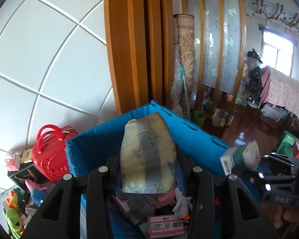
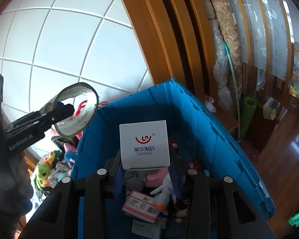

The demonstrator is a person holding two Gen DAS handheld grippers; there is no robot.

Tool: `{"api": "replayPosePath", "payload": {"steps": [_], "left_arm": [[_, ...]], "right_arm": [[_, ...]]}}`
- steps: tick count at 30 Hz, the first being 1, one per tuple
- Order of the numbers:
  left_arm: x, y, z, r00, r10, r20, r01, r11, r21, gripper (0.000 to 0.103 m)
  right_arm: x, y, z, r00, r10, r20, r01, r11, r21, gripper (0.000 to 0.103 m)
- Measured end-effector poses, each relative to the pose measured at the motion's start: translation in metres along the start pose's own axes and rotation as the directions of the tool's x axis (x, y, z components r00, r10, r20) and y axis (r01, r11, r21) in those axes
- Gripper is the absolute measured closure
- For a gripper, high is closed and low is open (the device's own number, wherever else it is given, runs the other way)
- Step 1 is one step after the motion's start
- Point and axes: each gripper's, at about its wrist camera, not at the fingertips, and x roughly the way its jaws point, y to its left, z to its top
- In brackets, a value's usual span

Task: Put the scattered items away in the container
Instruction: 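Open the left tool to drop the tape roll while the right tool releases the box, then withdraw both open tools from the crate back over the bed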

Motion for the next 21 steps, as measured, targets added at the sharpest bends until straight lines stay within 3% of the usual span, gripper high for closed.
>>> {"api": "replayPosePath", "payload": {"steps": [1,2,6,12,21], "left_arm": [[0.001,0.001,0.000,1.000,0.003,-0.010,-0.003,1.000,-0.003,0.013],[-0.001,0.004,-0.001,1.000,0.003,-0.002,-0.003,1.000,-0.015,0.000],[-0.006,0.021,-0.006,1.000,0.005,0.003,-0.005,0.997,-0.071,0.000],[-0.020,0.058,-0.032,0.995,0.093,-0.033,-0.096,0.986,-0.138,0.000],[-0.083,0.125,-0.085,0.968,0.245,-0.056,-0.251,0.935,-0.249,0.000]], "right_arm": [[0.002,0.001,0.001,1.000,-0.014,-0.003,0.014,1.000,-0.004,0.013],[0.000,0.001,0.002,1.000,-0.020,0.015,0.020,1.000,-0.003,0.001],[-0.001,0.000,0.004,0.999,-0.014,0.031,0.014,1.000,-0.005,0.001],[0.009,0.007,0.001,1.000,0.023,0.012,-0.023,1.000,0.007,0.001],[0.022,0.078,-0.007,0.997,0.062,-0.035,-0.064,0.996,-0.062,0.000]]}}
